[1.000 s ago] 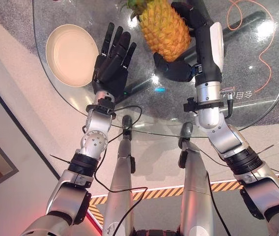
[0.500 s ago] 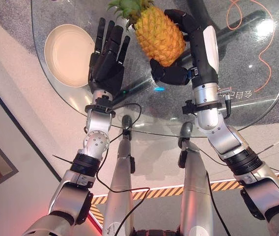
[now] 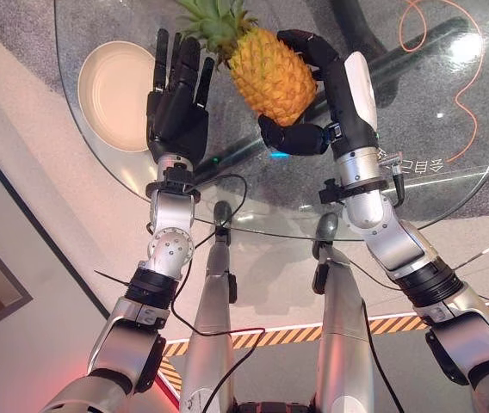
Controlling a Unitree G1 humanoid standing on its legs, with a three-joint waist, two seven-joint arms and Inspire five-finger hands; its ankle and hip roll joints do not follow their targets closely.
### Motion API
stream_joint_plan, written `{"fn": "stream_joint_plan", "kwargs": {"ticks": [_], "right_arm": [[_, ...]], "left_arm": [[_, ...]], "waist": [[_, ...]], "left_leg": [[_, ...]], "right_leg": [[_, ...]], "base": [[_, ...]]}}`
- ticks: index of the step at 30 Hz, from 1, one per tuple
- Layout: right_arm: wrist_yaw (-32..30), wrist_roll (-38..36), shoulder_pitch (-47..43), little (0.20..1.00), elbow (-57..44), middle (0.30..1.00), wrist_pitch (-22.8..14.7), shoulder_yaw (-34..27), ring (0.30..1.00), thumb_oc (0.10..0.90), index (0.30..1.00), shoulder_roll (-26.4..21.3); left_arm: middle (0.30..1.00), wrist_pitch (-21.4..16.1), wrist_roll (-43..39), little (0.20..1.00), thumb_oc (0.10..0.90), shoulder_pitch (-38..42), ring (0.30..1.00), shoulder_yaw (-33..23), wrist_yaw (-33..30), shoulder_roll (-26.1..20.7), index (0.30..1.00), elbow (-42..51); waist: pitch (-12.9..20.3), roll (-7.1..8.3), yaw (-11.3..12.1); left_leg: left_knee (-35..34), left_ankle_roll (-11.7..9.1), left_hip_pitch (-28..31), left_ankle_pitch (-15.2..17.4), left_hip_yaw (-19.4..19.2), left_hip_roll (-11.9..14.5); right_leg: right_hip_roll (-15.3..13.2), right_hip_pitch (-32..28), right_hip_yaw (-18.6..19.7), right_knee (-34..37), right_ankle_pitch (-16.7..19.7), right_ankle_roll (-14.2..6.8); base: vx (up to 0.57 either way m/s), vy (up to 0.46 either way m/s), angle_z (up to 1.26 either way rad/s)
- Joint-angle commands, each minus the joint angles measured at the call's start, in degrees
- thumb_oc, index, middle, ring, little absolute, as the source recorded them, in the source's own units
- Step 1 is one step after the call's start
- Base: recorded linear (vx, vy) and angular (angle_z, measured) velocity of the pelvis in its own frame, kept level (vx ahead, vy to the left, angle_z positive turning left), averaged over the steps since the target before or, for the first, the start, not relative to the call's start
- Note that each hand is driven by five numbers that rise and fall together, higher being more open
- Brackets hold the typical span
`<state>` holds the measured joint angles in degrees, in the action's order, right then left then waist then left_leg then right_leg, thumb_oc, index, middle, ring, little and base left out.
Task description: Pick up the fruit to the plate
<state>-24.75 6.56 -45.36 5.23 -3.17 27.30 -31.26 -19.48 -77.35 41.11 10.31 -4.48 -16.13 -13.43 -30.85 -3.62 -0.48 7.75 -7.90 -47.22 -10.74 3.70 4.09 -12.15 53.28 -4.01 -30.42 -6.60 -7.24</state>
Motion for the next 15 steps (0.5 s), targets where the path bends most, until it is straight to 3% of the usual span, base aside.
{"fn": "stream_joint_plan", "kwargs": {"ticks": [1, 15], "right_arm": [[-0.44, -1.00, -8.03, 0.200, -8.87, 0.300, -7.07, 0.05, 0.300, 0.100, 0.300, 1.22], [0.99, -1.91, -9.71, 0.200, -9.86, 0.300, -6.73, 1.78, 0.300, 0.100, 0.300, 2.02]], "left_arm": [[0.900, -4.06, 5.15, 0.900, 0.800, 7.16, 0.900, -1.70, -0.01, -1.26, 0.900, 4.27], [0.900, -2.13, 11.16, 0.900, 0.800, 8.14, 0.900, -0.11, -3.76, -1.53, 0.900, 3.22]], "waist": [[1.06, 2.64, 0.12], [1.06, 2.40, 0.36]], "left_leg": [[3.02, 2.54, 1.23, 3.61, -3.22, -3.46], [2.75, 2.49, 1.20, 3.17, -3.09, -3.58]], "right_leg": [[3.04, -7.74, -3.69, 18.71, 12.02, -0.57], [3.04, -7.87, -3.87, 18.87, 12.13, -0.46]], "base": [[0.00, 0.000, 0.00], [0.00, 0.000, 0.00]]}}
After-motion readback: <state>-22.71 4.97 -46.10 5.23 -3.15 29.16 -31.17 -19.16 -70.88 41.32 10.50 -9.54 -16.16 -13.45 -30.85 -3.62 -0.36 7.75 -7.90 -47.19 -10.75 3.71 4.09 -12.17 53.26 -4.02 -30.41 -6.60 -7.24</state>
